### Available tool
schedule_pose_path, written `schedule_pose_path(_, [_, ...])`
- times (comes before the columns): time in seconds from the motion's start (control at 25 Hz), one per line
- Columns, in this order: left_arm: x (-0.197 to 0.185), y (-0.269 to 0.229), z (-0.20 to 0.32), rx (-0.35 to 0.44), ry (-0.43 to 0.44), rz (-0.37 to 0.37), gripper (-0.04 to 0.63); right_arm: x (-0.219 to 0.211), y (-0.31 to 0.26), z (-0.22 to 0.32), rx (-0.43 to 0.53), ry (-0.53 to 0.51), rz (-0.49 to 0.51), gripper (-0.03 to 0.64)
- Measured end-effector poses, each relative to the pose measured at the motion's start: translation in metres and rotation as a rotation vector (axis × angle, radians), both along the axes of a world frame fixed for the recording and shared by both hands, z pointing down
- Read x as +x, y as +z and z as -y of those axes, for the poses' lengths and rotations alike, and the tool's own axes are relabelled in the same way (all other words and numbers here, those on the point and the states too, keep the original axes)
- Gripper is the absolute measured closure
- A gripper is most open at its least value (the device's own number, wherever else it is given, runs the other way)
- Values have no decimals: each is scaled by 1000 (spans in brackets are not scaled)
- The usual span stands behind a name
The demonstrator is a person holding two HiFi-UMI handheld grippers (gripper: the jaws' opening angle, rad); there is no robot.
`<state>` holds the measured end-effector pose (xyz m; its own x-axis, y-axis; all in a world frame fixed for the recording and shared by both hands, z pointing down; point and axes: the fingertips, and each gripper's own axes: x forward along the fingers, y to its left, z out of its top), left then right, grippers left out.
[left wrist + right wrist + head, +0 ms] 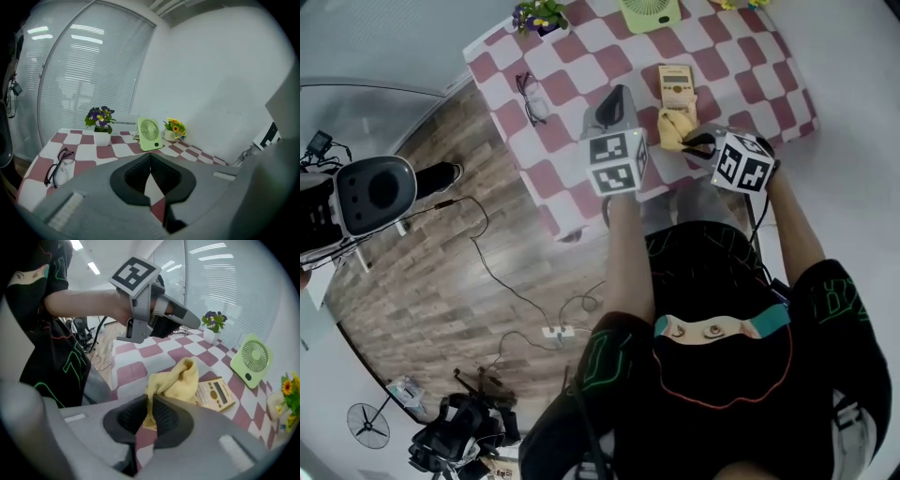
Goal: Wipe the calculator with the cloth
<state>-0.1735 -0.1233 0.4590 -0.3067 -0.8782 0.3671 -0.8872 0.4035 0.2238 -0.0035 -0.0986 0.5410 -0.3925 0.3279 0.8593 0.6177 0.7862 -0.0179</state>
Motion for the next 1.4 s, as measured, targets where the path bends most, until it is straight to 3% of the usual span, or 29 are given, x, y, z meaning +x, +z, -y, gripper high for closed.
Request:
schedule_pose_path(0.12, [-7,-8,4,6,-4,19,584,-7,-16,-3,-69,15,50,580])
schedule_pose_path(0.28, [-20,-24,12,36,-17,53,584,-32,-42,16,-105,118,168,580])
schedule_pose_path(0.52, [-27,-52,35,64,16,121,585,-81,-86,80,-80,344,388,580])
schedule_pose_path(0.8, [-50,-94,42,117,10,219,585,-125,-145,139,-147,592,609,580])
schedule_pose_path(1.2, [-87,-165,50,235,-49,320,585,-146,-229,226,-179,946,890,580])
schedule_pose_path(1.4, [-91,-178,49,255,-73,378,585,-137,-251,224,-130,967,970,580])
